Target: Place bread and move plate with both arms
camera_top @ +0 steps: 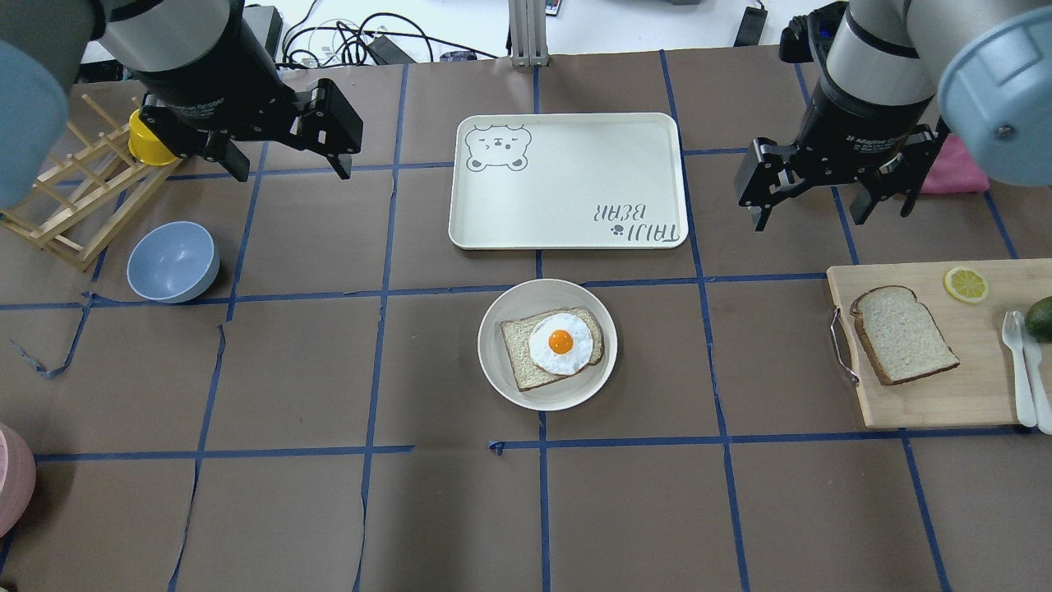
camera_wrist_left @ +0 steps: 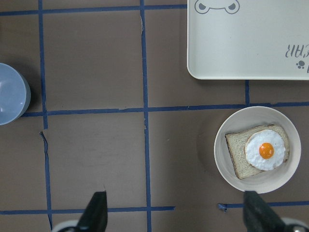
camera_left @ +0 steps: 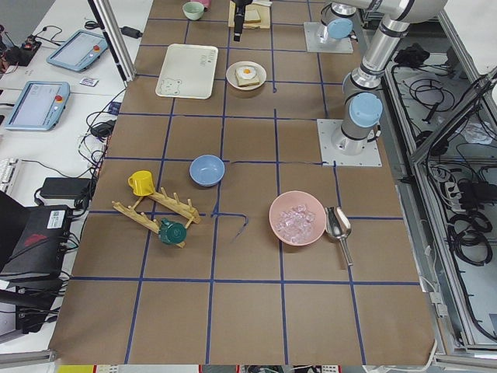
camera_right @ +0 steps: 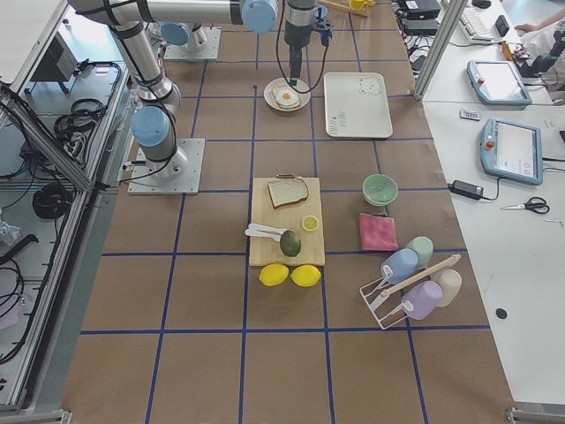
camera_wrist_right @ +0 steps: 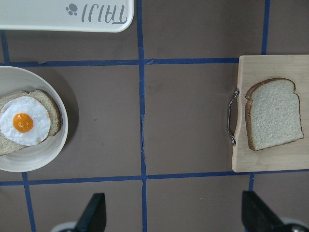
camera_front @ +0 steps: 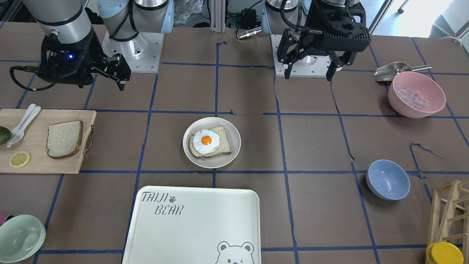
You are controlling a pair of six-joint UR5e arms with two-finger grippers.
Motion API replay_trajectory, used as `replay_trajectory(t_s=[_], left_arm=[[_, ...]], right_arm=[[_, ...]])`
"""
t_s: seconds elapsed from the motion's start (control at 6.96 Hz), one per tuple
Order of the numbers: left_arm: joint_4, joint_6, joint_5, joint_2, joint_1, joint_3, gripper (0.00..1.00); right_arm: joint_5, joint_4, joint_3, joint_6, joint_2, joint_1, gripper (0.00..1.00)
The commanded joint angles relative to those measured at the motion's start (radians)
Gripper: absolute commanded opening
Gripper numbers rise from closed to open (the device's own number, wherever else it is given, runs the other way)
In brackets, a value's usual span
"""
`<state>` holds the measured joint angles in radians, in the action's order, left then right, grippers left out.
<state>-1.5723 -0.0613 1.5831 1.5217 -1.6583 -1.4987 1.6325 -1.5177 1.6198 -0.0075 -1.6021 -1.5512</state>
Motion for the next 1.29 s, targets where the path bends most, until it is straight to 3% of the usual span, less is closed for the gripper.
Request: replay_trajectory(t_s=[0.0, 0.29, 0.72, 1.01, 1.15], left_arm=[[0.000, 0.000, 0.000, 0.000, 0.000, 0.000, 1.00], [-0.002, 0.000, 0.000, -0.002, 0.000, 0.000, 1.00], [-0.003, 0.000, 0.002, -0.002, 0.000, 0.000, 1.00], [-0.003, 0.000, 0.002, -0.002, 0.002, 0.000, 1.00], [-0.003, 0.000, 0.002, -0.002, 0.000, 0.000, 1.00]], right_arm=[[0.004, -0.015, 0.009, -0.005, 0.033, 0.019, 1.00], [0.003, -0.057, 0.086, -0.015, 0.079, 0.136, 1.00], [0.063, -0.356, 0.271, -0.201, 0.126, 0.229, 0.99], [0.088, -0.453, 0.301, -0.242, 0.215, 0.296, 0.90], [0.098, -0.458, 0.301, -0.244, 0.261, 0.315, 0.79]])
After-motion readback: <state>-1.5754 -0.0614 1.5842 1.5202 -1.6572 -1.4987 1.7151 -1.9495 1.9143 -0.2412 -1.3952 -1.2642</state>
